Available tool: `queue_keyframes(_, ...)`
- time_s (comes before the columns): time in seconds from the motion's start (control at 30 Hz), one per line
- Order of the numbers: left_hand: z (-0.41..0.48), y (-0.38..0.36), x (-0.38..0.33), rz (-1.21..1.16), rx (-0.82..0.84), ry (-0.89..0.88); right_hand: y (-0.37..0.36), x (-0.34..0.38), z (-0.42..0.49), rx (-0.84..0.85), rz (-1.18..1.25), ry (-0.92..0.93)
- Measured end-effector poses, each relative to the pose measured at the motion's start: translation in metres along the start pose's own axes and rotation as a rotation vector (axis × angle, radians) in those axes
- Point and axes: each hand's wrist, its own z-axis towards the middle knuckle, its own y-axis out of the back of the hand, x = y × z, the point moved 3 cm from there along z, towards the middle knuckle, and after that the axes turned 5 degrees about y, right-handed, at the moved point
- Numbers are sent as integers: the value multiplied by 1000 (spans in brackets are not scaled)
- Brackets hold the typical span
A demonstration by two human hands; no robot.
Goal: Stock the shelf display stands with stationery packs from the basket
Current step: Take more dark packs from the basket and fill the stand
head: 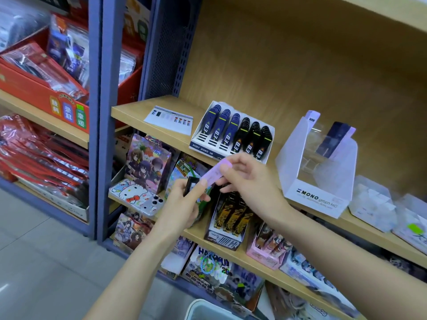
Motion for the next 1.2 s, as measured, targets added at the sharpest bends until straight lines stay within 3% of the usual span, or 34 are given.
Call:
queue_keyframes(0.17, -3, -23, 2, 67, 31, 77, 66, 6, -26, -222, 8, 88)
queue_keyframes(0.4, -10, -50, -5, 383, 42, -227, 181, 1, -40, -558, -291, 188)
queue_keyframes(0.6, 0, -97, -23, 444, 73, -270, 242, 3, -12, -770, -577, 325)
queue_keyframes(0.77, -2, -134, -45, 430, 149, -377, 263, -12, 21, -747, -670, 330)
queue_keyframes(1.03, 10, -152, -46, 524, 111, -427, 279, -38, 60, -475, -881, 133)
queue_keyframes(1.2, 14, -154, -39, 573, 104, -443, 277, -40, 63, -502, -867, 90)
